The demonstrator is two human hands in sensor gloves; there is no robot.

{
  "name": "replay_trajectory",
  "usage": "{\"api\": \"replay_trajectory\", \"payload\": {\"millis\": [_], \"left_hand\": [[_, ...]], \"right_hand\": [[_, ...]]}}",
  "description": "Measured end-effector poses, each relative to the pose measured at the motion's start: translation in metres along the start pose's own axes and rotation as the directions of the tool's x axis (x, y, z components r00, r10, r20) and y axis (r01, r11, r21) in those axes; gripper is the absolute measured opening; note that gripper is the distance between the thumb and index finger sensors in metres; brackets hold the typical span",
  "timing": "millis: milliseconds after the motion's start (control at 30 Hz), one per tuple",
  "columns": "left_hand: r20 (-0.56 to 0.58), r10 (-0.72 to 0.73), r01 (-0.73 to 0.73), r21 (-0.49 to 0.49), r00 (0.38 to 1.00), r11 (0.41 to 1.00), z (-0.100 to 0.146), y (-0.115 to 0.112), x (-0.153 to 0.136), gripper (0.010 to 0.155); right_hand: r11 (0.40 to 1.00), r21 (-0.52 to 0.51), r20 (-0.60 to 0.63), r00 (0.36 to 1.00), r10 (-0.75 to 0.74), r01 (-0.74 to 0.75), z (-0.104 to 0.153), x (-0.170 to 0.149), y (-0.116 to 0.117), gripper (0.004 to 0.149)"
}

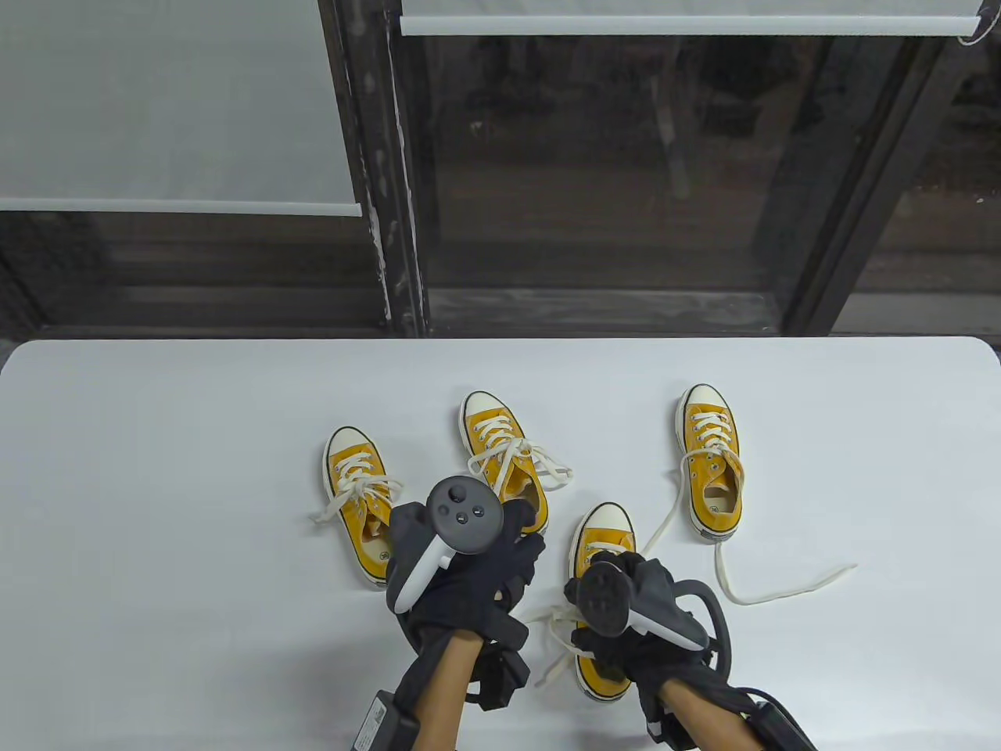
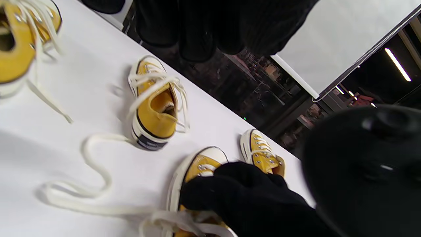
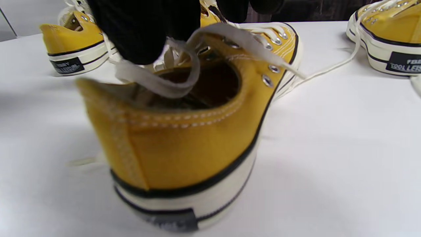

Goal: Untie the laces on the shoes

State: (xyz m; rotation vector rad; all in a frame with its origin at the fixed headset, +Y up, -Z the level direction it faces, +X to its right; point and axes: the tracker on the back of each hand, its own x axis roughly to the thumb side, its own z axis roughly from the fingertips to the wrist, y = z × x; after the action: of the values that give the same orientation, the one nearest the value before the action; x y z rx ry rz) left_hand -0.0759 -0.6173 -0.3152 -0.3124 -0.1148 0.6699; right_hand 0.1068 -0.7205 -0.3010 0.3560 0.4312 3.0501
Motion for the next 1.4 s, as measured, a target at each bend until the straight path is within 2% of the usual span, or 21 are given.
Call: {"api": "replay_trajectory", "payload": {"millis": [67,100,167,267,333,467,567,700,767,833,933,967,1033,1067,1133,1167,1200,1267,1333,1367,1400], "left_hand": [[0.014,0.032,-0.032,-0.002,0.999,0.999,-0.003,-0.005,-0.001,0.053],[0.010,0.037,-0.037,-0.011,0.999,0.999,-0.005,-0.008,-0.002,0.052],[0.002,0.031,-0.031,-0.012,1.000,0.999,-0.007,-0.010,-0.006,0.049],[-0.026,0.045,-0.046,-0.021,0.999,0.999,-0.010,-0.015,-0.017,0.046],[-0.051,0.056,-0.058,-0.045,0.997,0.997,-0.014,-0.020,-0.024,0.045],[-0.092,0.021,-0.032,-0.129,0.996,0.991,-0.026,-0.034,-0.031,0.043],[-0.094,-0.040,0.020,-0.209,0.995,0.978,-0.034,-0.047,-0.026,0.046],[-0.073,-0.115,0.088,-0.302,0.991,0.949,-0.046,-0.067,-0.009,0.057],[-0.056,-0.074,0.047,-0.383,0.996,0.922,-0.052,-0.081,-0.001,0.066],[-0.057,-0.028,0.002,-0.419,0.998,0.908,-0.058,-0.094,0.004,0.069],[-0.051,-0.005,-0.017,-0.428,0.999,0.904,-0.064,-0.109,0.006,0.060],[-0.067,0.006,-0.033,-0.403,0.998,0.915,-0.065,-0.112,0.005,0.051],[-0.092,0.045,-0.078,-0.393,0.995,0.916,-0.067,-0.114,0.000,0.043],[-0.109,0.070,-0.109,-0.410,0.992,0.905,-0.068,-0.114,-0.004,0.043],[-0.132,0.113,-0.157,-0.398,0.985,0.904,-0.069,-0.113,-0.011,0.043],[-0.142,0.127,-0.174,-0.399,0.982,0.900,-0.070,-0.113,-0.014,0.043],[-0.153,0.151,-0.201,-0.401,0.977,0.894,-0.071,-0.114,-0.017,0.043],[-0.169,0.193,-0.247,-0.419,0.967,0.873,-0.072,-0.116,-0.020,0.044],[-0.178,0.203,-0.261,-0.419,0.963,0.870,-0.073,-0.116,-0.022,0.044],[-0.174,0.202,-0.259,-0.424,0.964,0.868,-0.073,-0.116,-0.023,0.043],[-0.178,0.214,-0.271,-0.424,0.960,0.864,-0.073,-0.116,-0.023,0.043]], "right_hand": [[0.991,-0.129,-0.006,1.000,0.020,-0.021,-0.003,0.005,0.001,0.037],[0.983,-0.182,-0.003,0.999,0.032,-0.032,-0.003,0.005,-0.002,0.034],[0.992,-0.125,0.021,1.000,-0.023,0.026,-0.003,0.002,-0.006,0.035],[0.955,-0.112,0.032,0.962,-0.273,0.274,0.001,-0.015,-0.019,0.035],[0.891,-0.075,0.050,0.894,-0.446,0.448,0.004,-0.035,-0.030,0.034],[0.662,-0.046,0.099,0.663,-0.742,0.748,0.011,-0.071,-0.042,0.035],[0.507,-0.036,0.113,0.508,-0.854,0.861,0.014,-0.093,-0.043,0.035],[0.431,-0.056,0.101,0.434,-0.895,0.901,0.013,-0.107,-0.042,0.035],[0.386,-0.077,0.069,0.391,-0.918,0.919,0.012,-0.111,-0.039,0.035],[0.356,-0.059,0.056,0.359,-0.932,0.933,0.009,-0.114,-0.034,0.035],[0.308,-0.040,0.028,0.310,-0.950,0.950,0.007,-0.116,-0.028,0.036],[0.305,-0.042,0.021,0.306,-0.952,0.951,0.006,-0.116,-0.027,0.037],[0.331,-0.078,0.006,0.332,-0.943,0.940,0.007,-0.118,-0.027,0.041],[0.366,-0.153,-0.020,0.367,-0.930,0.918,0.011,-0.117,-0.029,0.051],[0.504,-0.310,-0.005,0.529,-0.849,0.806,0.019,-0.118,-0.037,0.064],[0.540,-0.360,0.018,0.584,-0.811,0.761,0.023,-0.118,-0.041,0.066],[0.553,-0.410,0.060,0.627,-0.777,0.725,0.030,-0.117,-0.048,0.067],[0.548,-0.475,0.105,0.663,-0.742,0.689,0.039,-0.114,-0.058,0.050],[0.564,-0.443,0.141,0.675,-0.724,0.697,0.040,-0.110,-0.061,0.042],[0.591,-0.299,0.136,0.647,-0.750,0.749,0.035,-0.106,-0.058,0.043],[0.623,-0.156,0.035,0.634,-0.772,0.767,0.030,-0.102,-0.054,0.043]]}}
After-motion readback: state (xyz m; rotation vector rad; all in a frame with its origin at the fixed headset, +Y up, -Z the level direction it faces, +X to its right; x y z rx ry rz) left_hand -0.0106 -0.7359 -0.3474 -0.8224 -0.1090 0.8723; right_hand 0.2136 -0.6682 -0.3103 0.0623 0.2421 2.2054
